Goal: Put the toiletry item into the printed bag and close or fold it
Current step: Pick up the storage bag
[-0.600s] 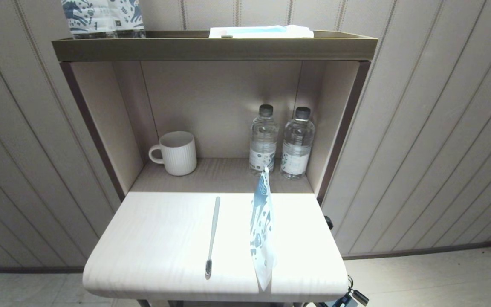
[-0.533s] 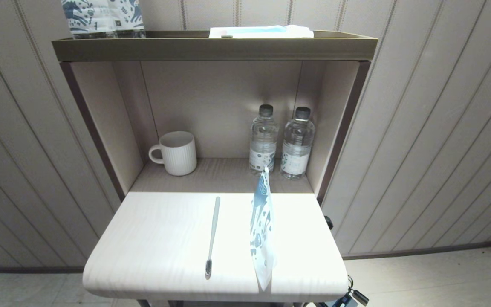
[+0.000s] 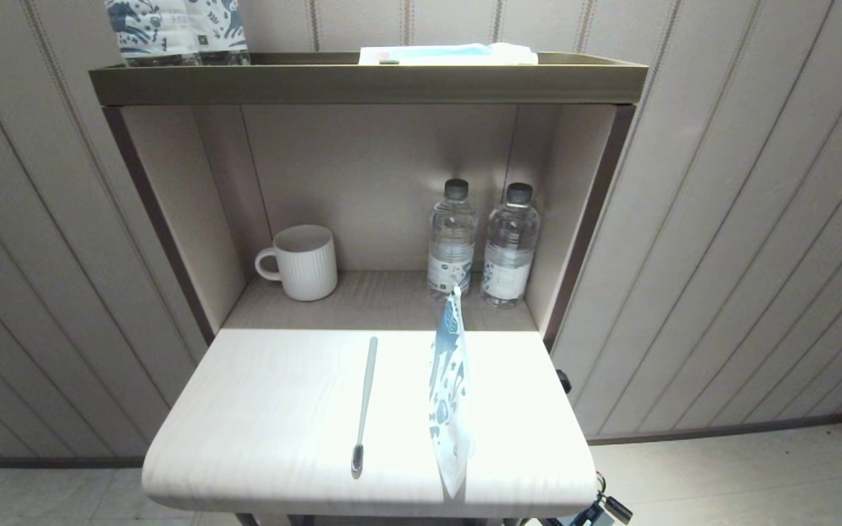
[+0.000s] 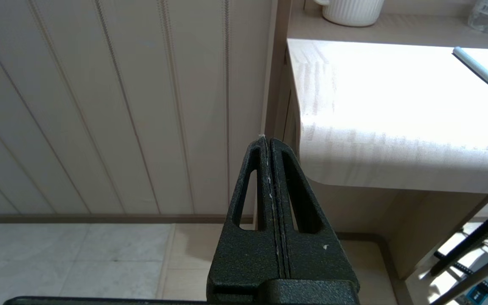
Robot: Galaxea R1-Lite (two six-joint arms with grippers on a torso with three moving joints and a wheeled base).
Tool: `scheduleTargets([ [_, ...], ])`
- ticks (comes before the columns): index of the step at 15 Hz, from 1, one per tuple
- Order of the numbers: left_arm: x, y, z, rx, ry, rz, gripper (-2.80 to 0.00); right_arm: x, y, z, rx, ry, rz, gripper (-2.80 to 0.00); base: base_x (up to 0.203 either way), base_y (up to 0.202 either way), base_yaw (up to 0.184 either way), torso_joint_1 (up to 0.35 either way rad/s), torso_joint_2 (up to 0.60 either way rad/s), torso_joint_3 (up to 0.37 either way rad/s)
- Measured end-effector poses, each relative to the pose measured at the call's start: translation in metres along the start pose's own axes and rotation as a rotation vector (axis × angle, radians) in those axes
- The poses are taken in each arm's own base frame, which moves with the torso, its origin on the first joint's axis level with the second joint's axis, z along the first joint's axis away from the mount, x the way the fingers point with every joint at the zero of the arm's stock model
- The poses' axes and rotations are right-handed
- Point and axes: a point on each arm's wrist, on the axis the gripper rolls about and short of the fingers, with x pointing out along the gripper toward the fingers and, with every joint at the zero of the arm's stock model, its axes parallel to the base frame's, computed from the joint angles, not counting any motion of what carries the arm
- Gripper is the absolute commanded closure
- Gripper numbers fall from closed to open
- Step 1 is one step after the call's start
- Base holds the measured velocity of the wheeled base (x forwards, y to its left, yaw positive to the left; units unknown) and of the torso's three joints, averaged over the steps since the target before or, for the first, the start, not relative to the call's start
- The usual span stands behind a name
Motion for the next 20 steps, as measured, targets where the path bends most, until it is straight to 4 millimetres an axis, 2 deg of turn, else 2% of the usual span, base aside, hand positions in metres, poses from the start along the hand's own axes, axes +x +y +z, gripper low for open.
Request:
scheduleTargets([
  [1, 0.000, 0.000, 0.000, 0.000, 0.000, 0.001, 0.00, -0.004, 0.000, 0.010, -0.002, -0.011, 0.001, 0.00, 0.000, 0.000, 0.000, 0.000, 0.00, 0.000],
  [2, 0.000, 0.000, 0.000, 0.000, 0.000, 0.000, 0.00, -0.011, 0.000, 0.035, -0.002, -0.078, 0.003, 0.00, 0.000, 0.000, 0.000, 0.000, 0.00, 0.000],
  [4, 0.000, 0.000, 0.000, 0.000, 0.000, 0.000, 0.00, -0.018, 0.001, 0.076, -0.002, -0.107, 0.005, 0.00, 0.000, 0.000, 0.000, 0.000, 0.00, 0.000],
  [6, 0.000, 0.000, 0.000, 0.000, 0.000, 0.000, 0.00, -0.011, 0.002, 0.119, 0.006, -0.088, 0.007, 0.00, 0.000, 0.000, 0.000, 0.000, 0.00, 0.000],
  [10, 0.000, 0.000, 0.000, 0.002, 0.000, 0.000, 0.00, 0.038, 0.006, 0.208, 0.092, 0.009, 0.029, 0.00, 0.000, 0.000, 0.000, 0.000, 0.00, 0.000],
  [12, 0.000, 0.000, 0.001, 0.010, -0.001, 0.000, 0.00, 0.070, 0.010, 0.239, 0.158, 0.112, 0.063, 0.00, 0.000, 0.000, 0.000, 0.000, 0.00, 0.000],
  [14, 0.000, 0.000, 0.000, 0.012, 0.007, 0.007, 0.00, 0.103, 0.017, 0.251, 0.219, 0.277, 0.087, 0.00, 0.000, 0.000, 0.000, 0.000, 0.00, 0.000],
  [16, -0.002, 0.000, 0.005, 0.050, 0.012, 0.017, 0.00, 0.126, 0.024, 0.247, 0.242, 0.444, 0.090, 0.00, 0.000, 0.000, 0.000, 0.000, 0.00, 0.000],
  [18, -0.011, -0.001, 0.036, 0.066, -0.043, 0.017, 0.00, 0.141, 0.029, 0.239, 0.234, 0.538, 0.092, 0.00, 0.000, 0.000, 0.000, 0.000, 0.00, 0.000],
  [20, -0.015, -0.002, 0.084, 0.056, -0.066, 0.002, 0.00, 0.148, 0.033, 0.236, 0.226, 0.568, 0.105, 0.00, 0.000, 0.000, 0.000, 0.000, 0.00, 0.000],
])
